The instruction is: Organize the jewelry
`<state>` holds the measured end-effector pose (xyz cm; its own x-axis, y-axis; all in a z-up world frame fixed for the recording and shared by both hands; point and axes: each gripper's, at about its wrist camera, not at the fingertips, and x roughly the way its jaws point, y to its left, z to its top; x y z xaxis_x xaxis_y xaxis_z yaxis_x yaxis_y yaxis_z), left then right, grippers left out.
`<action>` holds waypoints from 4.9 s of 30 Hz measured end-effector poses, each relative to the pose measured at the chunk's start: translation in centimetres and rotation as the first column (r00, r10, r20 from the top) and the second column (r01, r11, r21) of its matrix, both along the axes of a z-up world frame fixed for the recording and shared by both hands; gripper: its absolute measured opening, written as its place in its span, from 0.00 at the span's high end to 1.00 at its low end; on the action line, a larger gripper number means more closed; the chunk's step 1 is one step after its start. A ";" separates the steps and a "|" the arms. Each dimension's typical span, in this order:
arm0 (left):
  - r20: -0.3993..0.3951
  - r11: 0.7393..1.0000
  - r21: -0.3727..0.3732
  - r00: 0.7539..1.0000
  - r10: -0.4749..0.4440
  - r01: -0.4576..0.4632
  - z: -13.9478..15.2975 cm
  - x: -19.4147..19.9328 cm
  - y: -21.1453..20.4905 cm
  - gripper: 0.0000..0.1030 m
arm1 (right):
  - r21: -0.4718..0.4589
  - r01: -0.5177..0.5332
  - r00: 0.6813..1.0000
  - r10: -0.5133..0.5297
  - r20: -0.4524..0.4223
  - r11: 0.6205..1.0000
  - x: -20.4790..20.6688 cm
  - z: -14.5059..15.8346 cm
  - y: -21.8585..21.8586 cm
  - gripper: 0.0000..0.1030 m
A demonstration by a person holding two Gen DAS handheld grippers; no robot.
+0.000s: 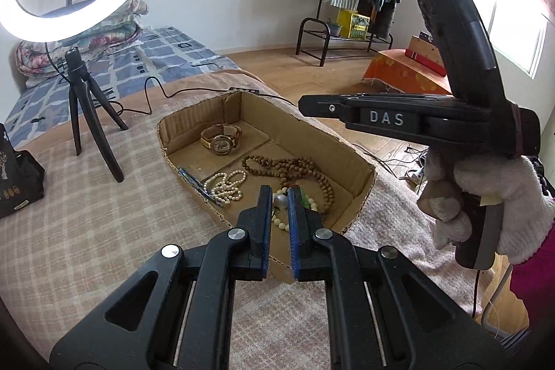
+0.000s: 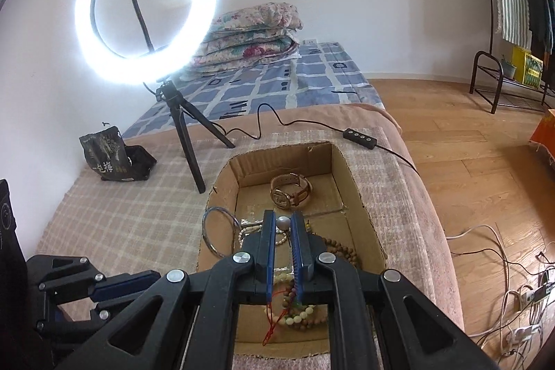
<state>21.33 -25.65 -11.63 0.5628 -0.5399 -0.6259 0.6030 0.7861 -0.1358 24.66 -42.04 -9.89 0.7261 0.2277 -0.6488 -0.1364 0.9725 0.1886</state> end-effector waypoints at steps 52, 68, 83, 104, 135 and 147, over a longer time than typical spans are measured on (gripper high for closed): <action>0.046 0.995 0.024 0.994 0.094 -0.095 0.0 0.8 -0.3 0.27 | -0.116 0.128 0.992 -0.125 0.032 0.985 2.1 -0.5 1.1 0.00; 0.104 0.994 0.027 0.989 0.104 -0.107 4.0 -2.7 2.2 0.27 | -0.105 0.189 0.979 -0.179 0.093 0.976 -1.0 4.2 1.0 0.00; 0.174 0.994 0.014 0.979 0.105 -0.109 9.4 -9.4 6.5 0.27 | -0.119 0.228 0.967 -0.210 0.145 0.966 -8.7 9.3 2.6 0.00; 0.193 0.987 -0.004 0.969 0.157 -0.159 10.2 -13.5 9.8 0.05 | -0.130 0.276 0.948 -0.247 0.199 0.952 -15.0 9.5 4.8 0.00; 0.227 0.977 0.061 0.956 0.188 -0.206 10.6 -15.0 9.8 0.00 | -0.126 0.288 0.948 -0.264 0.176 0.949 -14.7 8.4 5.1 0.00; 0.235 0.976 0.063 0.954 0.188 -0.208 10.7 -15.0 9.8 0.00 | -0.137 0.282 0.952 -0.259 0.165 0.950 -14.6 8.1 5.4 0.00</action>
